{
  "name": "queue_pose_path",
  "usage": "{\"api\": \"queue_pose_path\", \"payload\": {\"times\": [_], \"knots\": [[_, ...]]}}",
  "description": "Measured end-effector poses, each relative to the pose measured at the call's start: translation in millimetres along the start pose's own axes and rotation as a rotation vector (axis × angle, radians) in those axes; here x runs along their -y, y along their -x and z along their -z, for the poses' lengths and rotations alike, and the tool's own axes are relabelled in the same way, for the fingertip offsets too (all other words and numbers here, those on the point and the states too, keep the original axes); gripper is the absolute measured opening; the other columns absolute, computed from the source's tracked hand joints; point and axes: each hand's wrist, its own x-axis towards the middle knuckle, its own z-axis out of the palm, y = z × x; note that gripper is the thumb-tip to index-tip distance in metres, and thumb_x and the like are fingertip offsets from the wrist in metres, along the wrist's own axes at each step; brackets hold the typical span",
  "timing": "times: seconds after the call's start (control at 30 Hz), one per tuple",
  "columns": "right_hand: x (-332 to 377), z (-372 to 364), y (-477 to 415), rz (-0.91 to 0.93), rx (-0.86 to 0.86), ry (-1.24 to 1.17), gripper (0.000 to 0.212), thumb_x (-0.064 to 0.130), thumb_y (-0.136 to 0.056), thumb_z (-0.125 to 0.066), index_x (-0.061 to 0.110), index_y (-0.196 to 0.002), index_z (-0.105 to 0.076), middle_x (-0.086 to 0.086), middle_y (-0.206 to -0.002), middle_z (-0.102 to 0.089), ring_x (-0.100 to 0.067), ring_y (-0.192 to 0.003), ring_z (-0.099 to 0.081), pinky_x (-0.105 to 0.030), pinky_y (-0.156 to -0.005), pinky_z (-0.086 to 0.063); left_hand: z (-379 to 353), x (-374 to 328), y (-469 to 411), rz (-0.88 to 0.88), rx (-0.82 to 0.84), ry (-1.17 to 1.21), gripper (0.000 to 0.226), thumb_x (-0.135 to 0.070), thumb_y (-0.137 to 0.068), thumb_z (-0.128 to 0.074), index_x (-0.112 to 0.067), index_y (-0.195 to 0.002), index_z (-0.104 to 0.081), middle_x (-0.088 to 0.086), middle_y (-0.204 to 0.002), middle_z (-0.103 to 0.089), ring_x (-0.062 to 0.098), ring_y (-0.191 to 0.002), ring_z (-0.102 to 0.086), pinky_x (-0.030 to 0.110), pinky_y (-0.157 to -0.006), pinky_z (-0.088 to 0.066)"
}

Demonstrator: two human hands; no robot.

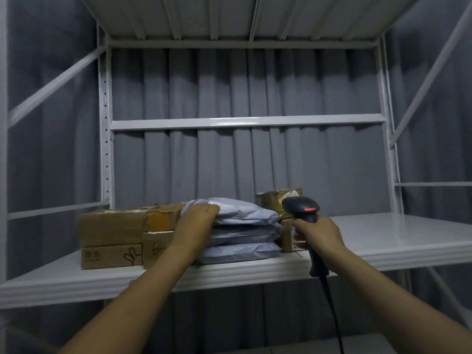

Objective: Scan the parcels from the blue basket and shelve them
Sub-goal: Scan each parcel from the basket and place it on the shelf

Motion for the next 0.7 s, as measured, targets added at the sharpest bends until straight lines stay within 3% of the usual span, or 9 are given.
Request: {"api": "queue_pose_path", "payload": {"times": [0.1, 0.17, 0.3, 0.43, 0.6, 0.7], "knots": [[-6, 3, -6, -0.012, 0.002, 0.023, 0.016, 0.026, -0.078, -0.072, 0.011, -0.083, -0.067, -0.013, -0.082, -0.072, -0.03, -0.079, -0.071, -0.051, -0.078, -0.059, 0, -2, 1, -0.069, -0.04, 0.174, 0.032, -0.02, -0.088, -0.06, -0.024, -0.119, -0.06, -0.003, -0.127, -0.06, 0.016, -0.116, -0.055, 0.033, -0.099, -0.044], [-8, 2, -5, -0.015, 0.008, 0.03, 0.016, 0.026, -0.08, -0.071, 0.012, -0.084, -0.067, -0.013, -0.083, -0.072, -0.03, -0.078, -0.071, -0.05, -0.077, -0.06, -2, -5, 0, -0.058, -0.037, 0.142, 0.03, -0.022, -0.096, -0.048, -0.026, -0.124, -0.058, -0.002, -0.129, -0.06, 0.017, -0.115, -0.057, 0.034, -0.096, -0.047], [-7, -3, 2, 0.03, 0.04, 0.033, 0.018, 0.017, -0.082, -0.072, 0.003, -0.091, -0.067, -0.021, -0.082, -0.07, -0.035, -0.074, -0.07, -0.035, -0.055, -0.061, -4, -16, -12, 0.005, 0.099, -0.021, 0.031, -0.031, -0.096, -0.049, -0.022, -0.125, -0.056, 0.005, -0.133, -0.056, 0.023, -0.121, -0.051, 0.032, -0.094, -0.043], [2, -2, 19, 0.07, 0.074, 0.028, 0.012, 0.01, -0.082, -0.069, 0.0, -0.086, -0.067, -0.019, -0.071, -0.07, -0.035, -0.063, -0.07, -0.032, -0.047, -0.056, -8, -24, -18, 0.047, 0.287, -0.038, 0.071, -0.058, -0.084, -0.057, -0.022, -0.143, -0.043, 0.008, -0.151, -0.04, 0.027, -0.139, -0.033, 0.038, -0.115, -0.023], [10, 9, 45, 0.041, 0.148, 0.051, 0.014, 0.014, -0.085, -0.066, 0.002, -0.079, -0.065, -0.015, -0.07, -0.067, -0.021, -0.047, -0.06, -0.024, -0.043, -0.048, -2, -24, -5, -0.013, 0.137, -0.031, 0.055, -0.058, -0.084, -0.06, -0.019, -0.123, -0.054, 0.008, -0.132, -0.056, 0.028, -0.122, -0.048, 0.04, -0.105, -0.034], [10, 21, 62, 0.012, 0.137, 0.039, 0.015, 0.019, -0.084, -0.067, 0.006, -0.077, -0.067, -0.01, -0.072, -0.07, -0.022, -0.051, -0.06, -0.028, -0.05, -0.05, 7, -27, 13, -0.058, 0.053, 0.004, 0.055, -0.056, -0.086, -0.057, -0.022, -0.129, -0.053, 0.009, -0.127, -0.059, 0.029, -0.119, -0.05, 0.041, -0.105, -0.036]]}}
